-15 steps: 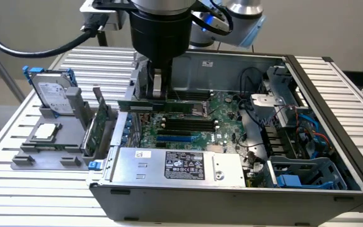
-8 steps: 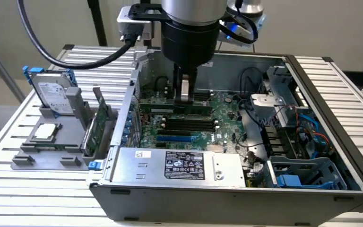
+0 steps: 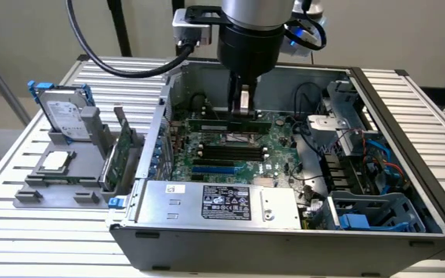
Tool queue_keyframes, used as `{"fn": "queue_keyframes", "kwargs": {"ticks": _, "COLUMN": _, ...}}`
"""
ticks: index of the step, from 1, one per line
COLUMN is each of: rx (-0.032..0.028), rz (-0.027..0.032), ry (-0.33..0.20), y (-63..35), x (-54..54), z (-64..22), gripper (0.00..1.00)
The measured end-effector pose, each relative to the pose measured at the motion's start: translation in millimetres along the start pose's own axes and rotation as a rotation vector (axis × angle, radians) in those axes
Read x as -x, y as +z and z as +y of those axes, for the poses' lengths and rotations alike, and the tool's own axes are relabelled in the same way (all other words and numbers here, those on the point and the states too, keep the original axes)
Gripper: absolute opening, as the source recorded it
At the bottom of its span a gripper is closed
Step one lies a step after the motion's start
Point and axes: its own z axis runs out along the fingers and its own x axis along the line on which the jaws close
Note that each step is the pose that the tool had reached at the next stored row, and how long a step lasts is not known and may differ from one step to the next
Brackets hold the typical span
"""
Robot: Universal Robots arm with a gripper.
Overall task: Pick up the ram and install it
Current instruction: 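Insert the ram into the slot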
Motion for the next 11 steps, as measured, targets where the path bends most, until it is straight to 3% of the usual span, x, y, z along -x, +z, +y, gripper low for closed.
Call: {"fn": "queue_keyframes", "kwargs": {"ticks": 11, "rx": 0.0000, "rz": 0.0000, "ry": 0.000, "y": 19.6, "x": 48.1, "z": -13.3, "gripper": 0.00}}
